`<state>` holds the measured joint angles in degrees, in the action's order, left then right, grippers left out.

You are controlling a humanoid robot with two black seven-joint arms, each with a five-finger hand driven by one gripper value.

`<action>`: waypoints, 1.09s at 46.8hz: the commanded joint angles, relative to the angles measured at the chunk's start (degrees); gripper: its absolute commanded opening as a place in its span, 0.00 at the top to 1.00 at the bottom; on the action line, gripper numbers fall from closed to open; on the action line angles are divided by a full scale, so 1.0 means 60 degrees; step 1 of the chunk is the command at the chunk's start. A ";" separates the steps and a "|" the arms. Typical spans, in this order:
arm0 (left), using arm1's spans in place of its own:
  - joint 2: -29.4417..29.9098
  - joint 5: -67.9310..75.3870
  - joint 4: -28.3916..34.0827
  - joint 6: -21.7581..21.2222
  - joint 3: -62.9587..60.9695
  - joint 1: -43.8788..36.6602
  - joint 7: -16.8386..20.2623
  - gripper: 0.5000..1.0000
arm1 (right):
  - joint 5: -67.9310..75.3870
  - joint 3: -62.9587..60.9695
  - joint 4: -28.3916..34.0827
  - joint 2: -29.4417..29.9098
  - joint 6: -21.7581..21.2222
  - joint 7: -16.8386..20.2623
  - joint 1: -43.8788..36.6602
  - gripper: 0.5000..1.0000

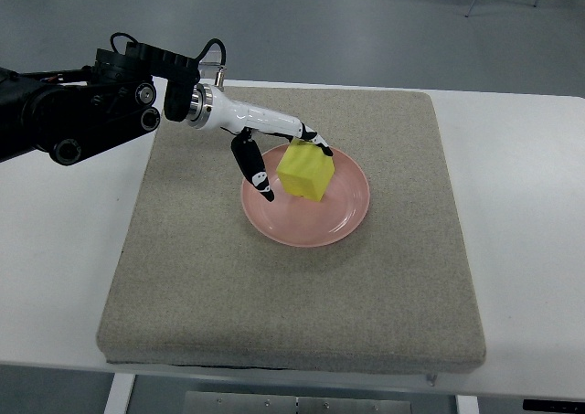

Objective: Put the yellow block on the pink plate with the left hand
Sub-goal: 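Lower the yellow cube onto the pink plate with the left hand, then open the left hand fingers to release the cube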

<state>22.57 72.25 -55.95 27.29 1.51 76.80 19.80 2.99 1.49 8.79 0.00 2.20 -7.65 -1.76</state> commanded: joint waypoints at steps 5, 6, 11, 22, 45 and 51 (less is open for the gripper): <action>0.0047 -0.0001 -0.0006 0.0154 0.0026 -0.0114 0.0010 0.00 | 0.0000 0.0000 0.0000 0.0000 0.0000 0.0000 0.0000 0.15; 0.0047 -0.0001 -0.0006 0.0154 0.0026 -0.0129 0.0010 0.00 | 0.0000 0.0000 0.0000 0.0000 0.0000 0.0000 0.0000 0.15; 0.0047 -0.0015 0.0038 0.0095 0.0070 -0.0100 0.0010 0.00 | 0.0000 0.0000 0.0000 0.0000 0.0000 0.0000 0.0000 0.15; 0.0193 0.0014 0.0039 0.0110 0.0231 -0.0216 0.0010 0.00 | 0.0000 0.0000 0.0000 0.0000 0.0000 0.0000 0.0000 0.15; 0.0194 0.0014 0.0477 -0.0051 0.0612 -0.1008 -0.0019 0.00 | 0.0000 0.0000 0.0000 0.0000 0.0000 0.0000 0.0000 0.15; 0.0164 0.0029 0.0536 -0.0051 0.0612 -0.0993 -0.0034 0.00 | 0.0000 0.0000 0.0000 0.0000 0.0000 0.0000 0.0000 0.15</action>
<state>23.56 72.30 -52.74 26.99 5.18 70.80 19.66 2.99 1.49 8.79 0.00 2.20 -7.64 -1.75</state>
